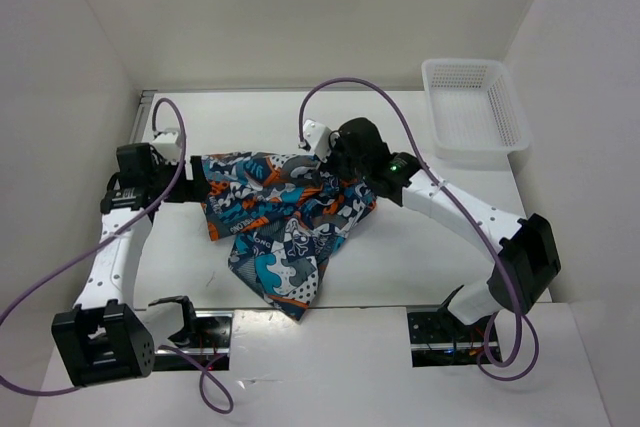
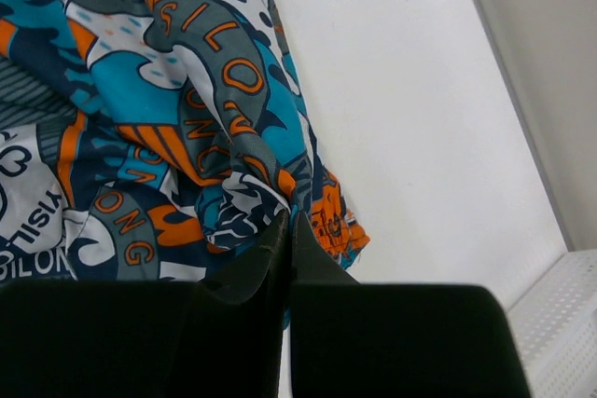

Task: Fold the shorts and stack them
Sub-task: Flatten the shorts out

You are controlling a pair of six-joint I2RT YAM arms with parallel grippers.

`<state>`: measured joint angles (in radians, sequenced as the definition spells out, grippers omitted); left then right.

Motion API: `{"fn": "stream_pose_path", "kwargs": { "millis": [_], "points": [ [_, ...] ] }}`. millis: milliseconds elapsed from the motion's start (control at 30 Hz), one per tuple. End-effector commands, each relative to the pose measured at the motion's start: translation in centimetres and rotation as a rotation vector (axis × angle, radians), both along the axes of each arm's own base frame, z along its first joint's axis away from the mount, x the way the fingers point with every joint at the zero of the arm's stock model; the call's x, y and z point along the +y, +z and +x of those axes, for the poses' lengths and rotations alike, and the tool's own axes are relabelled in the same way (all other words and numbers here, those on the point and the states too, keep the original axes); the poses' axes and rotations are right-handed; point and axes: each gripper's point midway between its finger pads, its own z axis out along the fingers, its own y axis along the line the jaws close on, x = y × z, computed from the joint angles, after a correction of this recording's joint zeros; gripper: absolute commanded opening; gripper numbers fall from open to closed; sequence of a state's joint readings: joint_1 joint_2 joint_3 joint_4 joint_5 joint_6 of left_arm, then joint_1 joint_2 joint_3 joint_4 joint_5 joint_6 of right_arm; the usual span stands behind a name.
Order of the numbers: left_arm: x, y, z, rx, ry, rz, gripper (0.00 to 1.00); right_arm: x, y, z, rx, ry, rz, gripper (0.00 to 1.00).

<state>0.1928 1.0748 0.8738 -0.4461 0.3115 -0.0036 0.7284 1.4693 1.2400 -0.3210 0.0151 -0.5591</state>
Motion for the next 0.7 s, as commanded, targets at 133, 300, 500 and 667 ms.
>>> {"fn": "stream_pose_path", "kwargs": {
  "millis": [133,300,500,667],
  "points": [
    [-0.9,-2.9,0.6,0.067,-0.049,-0.052,0.8,0.2,0.0,0.2,-0.025,0.009,0.027,0.0],
    [-0.4,-5.3,1.6,0.118,-0.03,-0.046,0.8,0.2,-0.3,0.1,-0.023,0.009,0.026,0.0],
    [0.1,-8.7,2.5,0.196,-0.02,-0.063,0.8,0.2,-1.0,0.0,-0.023,0.026,0.011,0.0],
    [1.3,-11.0,4.1,0.224,0.014,-0.031,0.83,0.3,-1.4,0.0,-0.016,0.026,0.005,0.0]
  ]
}}
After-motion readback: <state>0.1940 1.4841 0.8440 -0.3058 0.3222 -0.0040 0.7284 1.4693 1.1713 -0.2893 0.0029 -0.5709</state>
